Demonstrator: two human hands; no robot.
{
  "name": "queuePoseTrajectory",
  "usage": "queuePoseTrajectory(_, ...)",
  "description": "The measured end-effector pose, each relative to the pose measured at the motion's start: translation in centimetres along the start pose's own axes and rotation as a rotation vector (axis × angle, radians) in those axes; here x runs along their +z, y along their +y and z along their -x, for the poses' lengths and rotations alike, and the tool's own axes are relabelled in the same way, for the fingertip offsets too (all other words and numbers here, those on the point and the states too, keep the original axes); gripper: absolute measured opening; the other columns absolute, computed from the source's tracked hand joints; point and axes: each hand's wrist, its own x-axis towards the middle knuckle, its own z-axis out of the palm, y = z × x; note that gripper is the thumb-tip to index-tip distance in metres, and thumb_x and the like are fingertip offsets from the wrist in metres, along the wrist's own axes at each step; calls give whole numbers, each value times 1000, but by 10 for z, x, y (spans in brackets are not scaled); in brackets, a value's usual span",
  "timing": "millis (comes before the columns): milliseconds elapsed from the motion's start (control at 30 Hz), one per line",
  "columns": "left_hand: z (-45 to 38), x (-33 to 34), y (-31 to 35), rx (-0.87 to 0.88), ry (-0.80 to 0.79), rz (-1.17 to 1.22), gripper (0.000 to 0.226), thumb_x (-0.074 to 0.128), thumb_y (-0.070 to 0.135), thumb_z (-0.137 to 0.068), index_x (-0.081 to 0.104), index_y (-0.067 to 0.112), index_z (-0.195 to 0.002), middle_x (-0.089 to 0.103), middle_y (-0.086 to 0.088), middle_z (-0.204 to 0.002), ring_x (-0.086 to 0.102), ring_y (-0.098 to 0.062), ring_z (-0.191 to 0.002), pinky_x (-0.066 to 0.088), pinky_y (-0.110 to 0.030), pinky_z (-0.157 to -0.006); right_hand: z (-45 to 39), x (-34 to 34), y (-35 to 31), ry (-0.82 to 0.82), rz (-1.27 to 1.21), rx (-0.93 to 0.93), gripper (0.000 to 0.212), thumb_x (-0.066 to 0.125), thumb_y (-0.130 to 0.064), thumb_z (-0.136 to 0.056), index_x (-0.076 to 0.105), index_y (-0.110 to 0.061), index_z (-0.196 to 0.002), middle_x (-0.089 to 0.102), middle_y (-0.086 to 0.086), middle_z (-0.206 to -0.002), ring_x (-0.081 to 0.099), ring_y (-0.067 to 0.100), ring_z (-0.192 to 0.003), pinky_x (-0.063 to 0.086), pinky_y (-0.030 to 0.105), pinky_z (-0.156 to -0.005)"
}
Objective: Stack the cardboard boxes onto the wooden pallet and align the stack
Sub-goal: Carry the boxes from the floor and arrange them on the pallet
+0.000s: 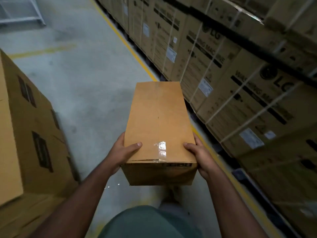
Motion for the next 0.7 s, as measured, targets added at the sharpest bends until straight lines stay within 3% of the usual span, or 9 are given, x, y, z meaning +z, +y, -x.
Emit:
queuePoseTrajectory(100,-64,-13,24,25,39,47,79,88,35,-79,44,33,-145,66,2,-128,67,-22,-115,57,-47,-99,-82,13,-37,-55,56,-33,67,74,-17,-89,51,-47,-145,72,-6,-130,71,23,-116,57,48,-99)
queuePoseTrajectory(200,-134,-21,54,55,92,83,86,89,41,-74,43,35,-147,66,3,-129,68,-21,-115,59,-45,-96,-168,26,-81,-118,115,-63,63,76,-25,-84,55,-54,-136,72,-12,-128,72,16,-113,58,42,-95)
queuePoseTrajectory(267,-180,-26,82,63,144,107,88,88,42,-72,43,35,-147,67,3,-129,69,-21,-113,61,-43,-93,-230,33,-114,-161,147,-78,66,75,-24,-86,53,-49,-143,72,-11,-129,71,17,-114,58,45,-99)
queuePoseTrajectory(400,-258,-42,139,102,214,178,73,87,40,-74,49,41,-136,69,8,-124,71,-18,-111,62,-32,-85,-342,57,-184,-267,221,-101,61,72,-18,-95,51,-49,-142,71,-12,-128,71,17,-114,57,47,-100)
queuePoseTrajectory(533,-328,-78,191,111,311,252,79,86,35,-79,44,34,-147,67,5,-129,71,-17,-112,60,-39,-94,-446,109,-254,-379,306,-111,66,77,-28,-85,52,-48,-144,71,-10,-129,70,19,-116,57,47,-99)
queuePoseTrajectory(633,-386,-122,213,127,395,298,74,85,33,-81,45,36,-143,67,9,-125,72,-8,-103,61,-27,-83,-524,169,-289,-478,360,-106,60,80,-37,-78,58,-64,-127,72,-12,-128,72,15,-113,61,35,-87)
queuePoseTrajectory(700,-429,-158,222,127,444,329,75,84,34,-80,44,38,-143,67,10,-125,72,-9,-104,61,-27,-83,-576,215,-306,-532,403,-106,60,81,-38,-77,59,-65,-125,73,-14,-126,73,14,-111,61,29,-82)
